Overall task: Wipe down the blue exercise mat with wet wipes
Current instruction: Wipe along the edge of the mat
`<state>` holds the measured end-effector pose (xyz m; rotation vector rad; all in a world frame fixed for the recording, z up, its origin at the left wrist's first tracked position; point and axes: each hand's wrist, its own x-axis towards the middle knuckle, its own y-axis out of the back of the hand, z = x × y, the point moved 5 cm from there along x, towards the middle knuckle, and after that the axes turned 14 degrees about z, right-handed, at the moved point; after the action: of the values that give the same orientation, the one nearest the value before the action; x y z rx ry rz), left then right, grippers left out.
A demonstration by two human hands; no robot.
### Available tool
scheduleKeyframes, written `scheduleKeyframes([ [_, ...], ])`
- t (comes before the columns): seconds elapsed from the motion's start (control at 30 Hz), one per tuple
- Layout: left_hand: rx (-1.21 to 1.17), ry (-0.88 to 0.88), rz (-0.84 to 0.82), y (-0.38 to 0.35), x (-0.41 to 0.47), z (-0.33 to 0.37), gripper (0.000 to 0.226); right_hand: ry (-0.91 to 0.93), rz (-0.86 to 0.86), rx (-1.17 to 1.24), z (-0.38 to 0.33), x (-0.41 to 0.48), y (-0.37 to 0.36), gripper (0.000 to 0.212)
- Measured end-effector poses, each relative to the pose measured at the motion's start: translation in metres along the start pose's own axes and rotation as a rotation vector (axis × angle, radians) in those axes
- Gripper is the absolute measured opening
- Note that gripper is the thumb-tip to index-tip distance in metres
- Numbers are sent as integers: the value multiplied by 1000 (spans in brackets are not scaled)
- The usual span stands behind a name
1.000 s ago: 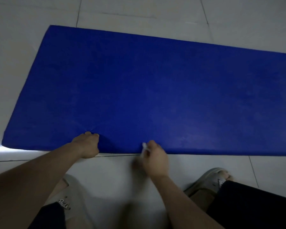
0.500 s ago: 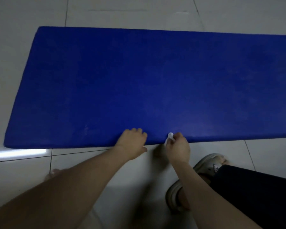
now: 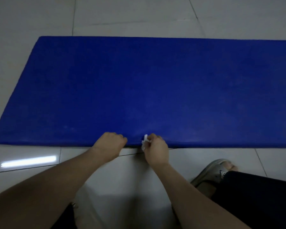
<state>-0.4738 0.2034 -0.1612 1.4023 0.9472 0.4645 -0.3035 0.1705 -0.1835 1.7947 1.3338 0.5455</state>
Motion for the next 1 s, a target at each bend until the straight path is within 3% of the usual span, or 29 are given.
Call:
scheduleKeyframes([
  [0.17,80,128,-165,-26,-52,-64,23,199,-229,-115,-65,-27,-54,25],
  [0.3,142,172,-223,-38,-61,-84,22,277,-299,-153,-94,-38,-81,20],
  [0.47,-160,229,-122,-40,-26,-61,57,361,-251,-193,-90,-33,-78,18],
  [0.57,-330,311,-179,-46,-18,-59,63,319,-215,-186,-76,-28,-65,25],
  [0.83,-398,315,-336,-46,-11,-63,79,51,28,-219,23,-13,10,28],
  [1.0,-390,333,-330,-46,-11,-63,74,-32,-21,-238,-5,-21,-19,18],
])
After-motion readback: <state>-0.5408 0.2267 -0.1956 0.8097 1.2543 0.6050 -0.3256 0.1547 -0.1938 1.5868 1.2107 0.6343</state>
